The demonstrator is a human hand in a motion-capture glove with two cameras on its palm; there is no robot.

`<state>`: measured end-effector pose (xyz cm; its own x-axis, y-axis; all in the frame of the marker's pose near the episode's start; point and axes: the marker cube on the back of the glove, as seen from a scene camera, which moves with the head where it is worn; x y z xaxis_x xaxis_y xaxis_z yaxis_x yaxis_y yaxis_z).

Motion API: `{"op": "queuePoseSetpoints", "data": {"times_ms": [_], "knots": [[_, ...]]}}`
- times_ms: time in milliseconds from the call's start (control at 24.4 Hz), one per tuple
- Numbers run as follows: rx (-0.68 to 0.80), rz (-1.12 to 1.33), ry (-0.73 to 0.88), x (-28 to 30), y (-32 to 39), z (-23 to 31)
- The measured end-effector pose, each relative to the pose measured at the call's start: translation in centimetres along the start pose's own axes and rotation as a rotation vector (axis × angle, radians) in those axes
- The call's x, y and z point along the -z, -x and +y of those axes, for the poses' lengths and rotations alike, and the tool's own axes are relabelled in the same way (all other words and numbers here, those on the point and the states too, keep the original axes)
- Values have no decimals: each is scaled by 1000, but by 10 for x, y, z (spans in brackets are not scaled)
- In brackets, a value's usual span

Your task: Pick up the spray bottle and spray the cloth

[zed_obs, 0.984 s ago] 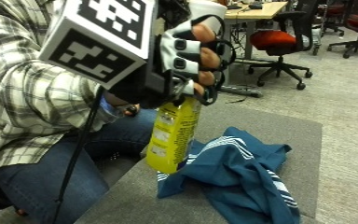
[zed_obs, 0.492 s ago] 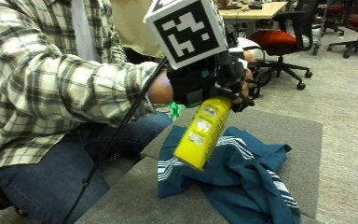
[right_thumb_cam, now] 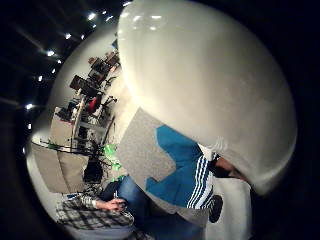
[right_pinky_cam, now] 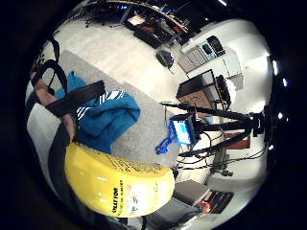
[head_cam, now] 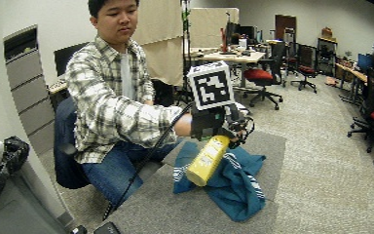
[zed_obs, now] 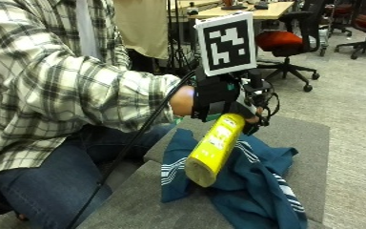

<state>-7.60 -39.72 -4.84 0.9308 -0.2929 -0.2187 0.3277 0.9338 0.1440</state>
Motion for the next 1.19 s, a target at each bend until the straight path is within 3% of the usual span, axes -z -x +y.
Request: {"op": "queuePoseSetpoints", "data": {"times_ms": [820,1188], "knots": [[153,260,144,-30,24,2],[123,158,79,-21,32,0]]}}
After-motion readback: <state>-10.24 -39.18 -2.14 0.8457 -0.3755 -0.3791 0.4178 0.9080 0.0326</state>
